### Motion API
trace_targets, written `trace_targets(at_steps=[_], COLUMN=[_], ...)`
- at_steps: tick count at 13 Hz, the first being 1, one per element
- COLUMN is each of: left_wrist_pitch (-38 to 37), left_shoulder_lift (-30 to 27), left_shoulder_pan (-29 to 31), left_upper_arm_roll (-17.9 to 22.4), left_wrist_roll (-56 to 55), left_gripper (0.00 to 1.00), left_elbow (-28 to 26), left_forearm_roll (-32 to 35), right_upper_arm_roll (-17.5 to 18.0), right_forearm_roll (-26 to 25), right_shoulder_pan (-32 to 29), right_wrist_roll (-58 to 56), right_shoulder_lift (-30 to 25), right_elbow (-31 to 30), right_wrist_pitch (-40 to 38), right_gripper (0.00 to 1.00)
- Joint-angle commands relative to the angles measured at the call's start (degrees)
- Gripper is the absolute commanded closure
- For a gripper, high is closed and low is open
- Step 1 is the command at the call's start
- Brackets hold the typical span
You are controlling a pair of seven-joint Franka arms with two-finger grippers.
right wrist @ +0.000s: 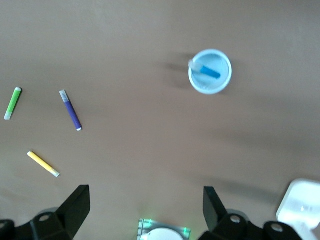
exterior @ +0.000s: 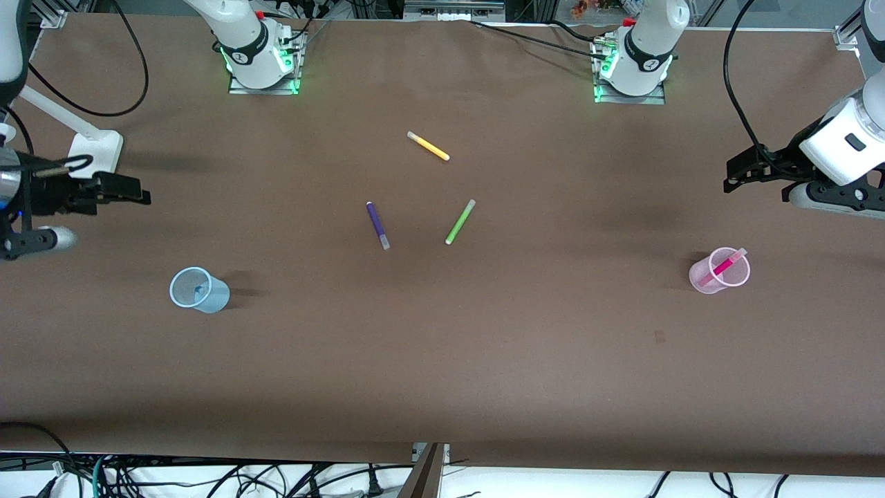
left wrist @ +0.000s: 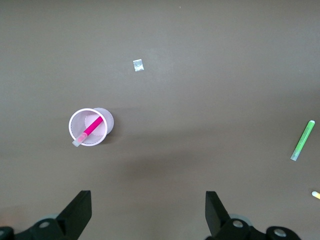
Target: Place pink and blue markers in matching cups
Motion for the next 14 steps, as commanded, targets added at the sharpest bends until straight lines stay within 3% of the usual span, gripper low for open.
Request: trace_targets(at_steps=[1, 3, 5, 14], left_wrist_pitch=[0.33, 0.33, 0.16, -0.81], left_shoulder_lift=[-1.38, -1.38, -1.29, -1.29], left_shoulder_pan=[0.43, 0.43, 0.43, 0.43], left_upper_arm_roll=[0.09, 0.18, -0.25, -0.43], left_wrist_roll=[0.53, 0.71, 0.71, 0.62], left_gripper=[0.00, 0.00, 0.00, 0.00], left_elbow=[-0.70, -0.52, -0.61, -0.61], left_forearm_roll=[-0.82, -0.55, -0.55, -0.55], right_upper_arm_roll=[0.78, 0.78, 0.78, 0.95], right_forearm_roll=[-5.18, -9.58, -10.04, -9.95], right_shoulder_pan=[-0.62, -0.71, -0.80, -0.18], right_wrist_roll=[1.76, 1.93, 1.76, 2.54], right_shoulder_lift=[-11.14, -16.07, -20.55, -20.13], right_elbow=[-15.70, -19.59, -23.10, -23.48], right_wrist_pitch=[5.47, 6.18, 6.27, 6.63], right_gripper=[0.00, 0.00, 0.00, 0.00])
